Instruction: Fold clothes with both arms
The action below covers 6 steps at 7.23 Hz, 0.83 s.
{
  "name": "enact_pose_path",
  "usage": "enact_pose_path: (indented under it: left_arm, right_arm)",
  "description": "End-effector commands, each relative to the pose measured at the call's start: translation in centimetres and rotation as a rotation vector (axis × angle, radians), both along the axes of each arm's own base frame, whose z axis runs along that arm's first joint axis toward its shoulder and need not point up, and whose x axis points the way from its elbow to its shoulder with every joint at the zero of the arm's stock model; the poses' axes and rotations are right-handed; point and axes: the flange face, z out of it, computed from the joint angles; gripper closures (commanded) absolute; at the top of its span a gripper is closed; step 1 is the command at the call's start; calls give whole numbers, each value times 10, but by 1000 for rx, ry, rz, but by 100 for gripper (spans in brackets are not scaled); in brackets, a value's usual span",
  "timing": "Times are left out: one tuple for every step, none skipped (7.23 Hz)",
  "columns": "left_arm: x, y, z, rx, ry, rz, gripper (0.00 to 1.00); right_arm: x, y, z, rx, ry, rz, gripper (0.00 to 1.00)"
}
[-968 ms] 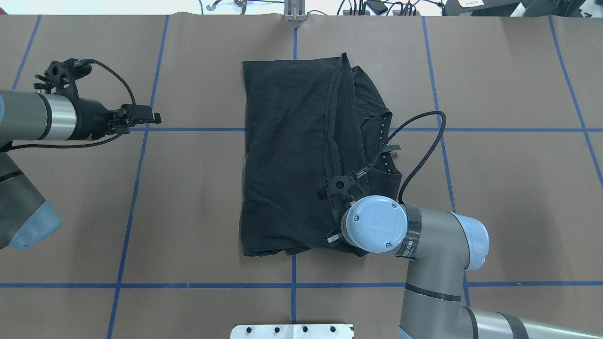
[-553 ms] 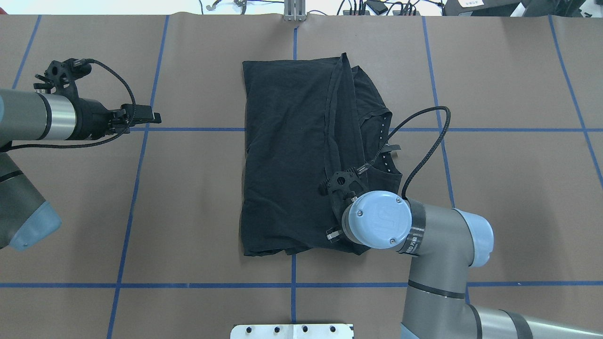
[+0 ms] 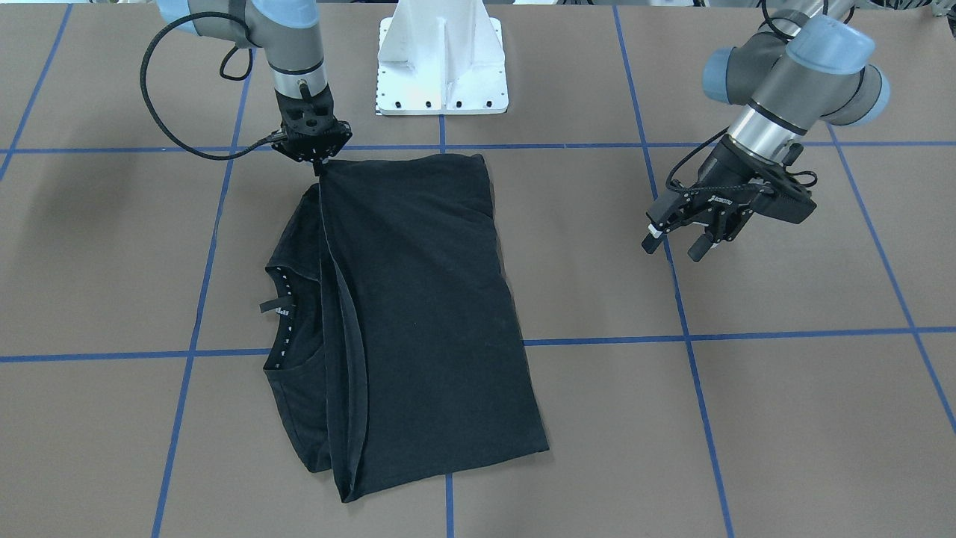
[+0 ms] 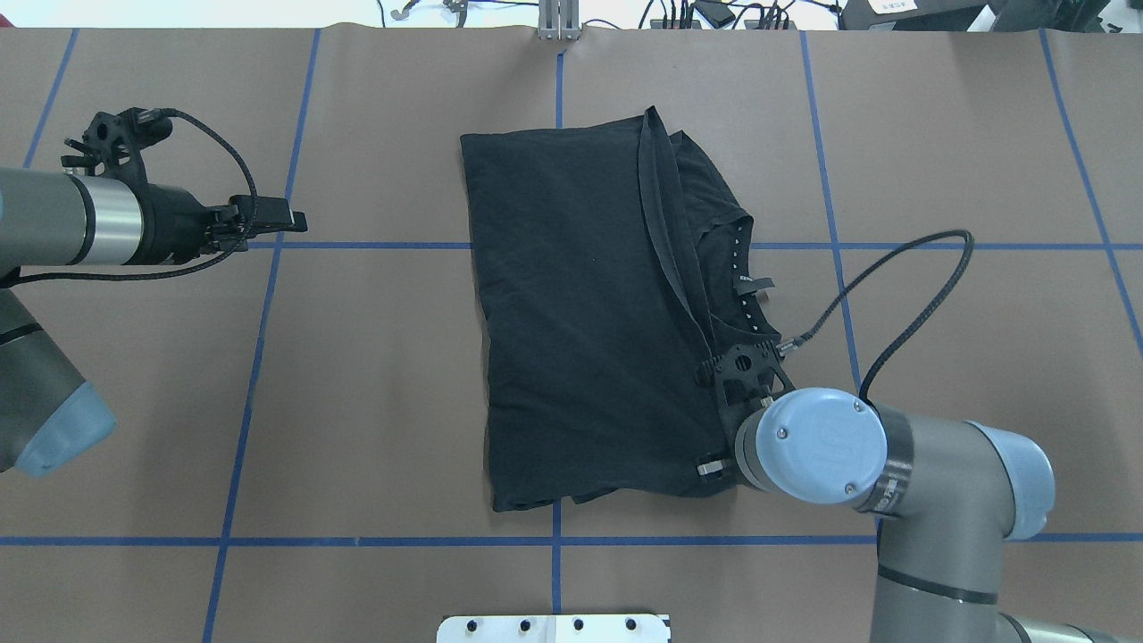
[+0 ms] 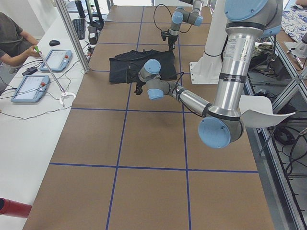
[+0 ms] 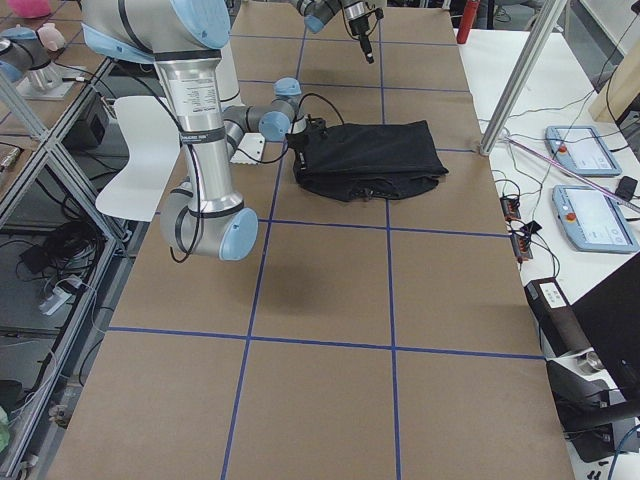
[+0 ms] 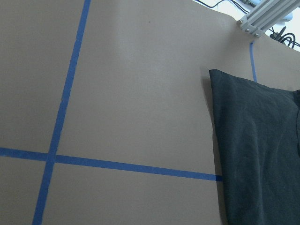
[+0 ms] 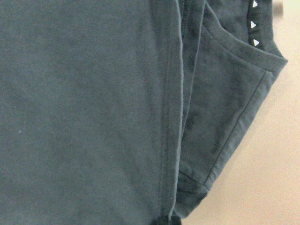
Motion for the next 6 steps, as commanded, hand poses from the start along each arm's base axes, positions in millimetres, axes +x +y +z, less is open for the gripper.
enact_pose_path:
  left_arm:
    - [0, 0, -1, 2, 1, 0, 0]
    - [0, 0, -1, 1, 0, 0, 0]
    - [1, 1, 0, 1, 0, 2, 0]
    - [1, 0, 0, -1, -1, 1, 0]
    - [1, 1, 0, -1, 0, 3, 0]
    - [2, 1, 1, -2, -3, 5, 0]
  right_arm:
    - [-2, 7, -3, -30, -10, 21, 63]
    - [0, 4, -4, -30, -15, 34, 1]
    - [2, 0, -4, -32, -14, 40, 0]
    - [4, -3, -5, -33, -19, 46, 0]
    - [9, -17, -10, -27, -28, 67, 0]
    - [4, -43, -29, -12, -47, 98, 0]
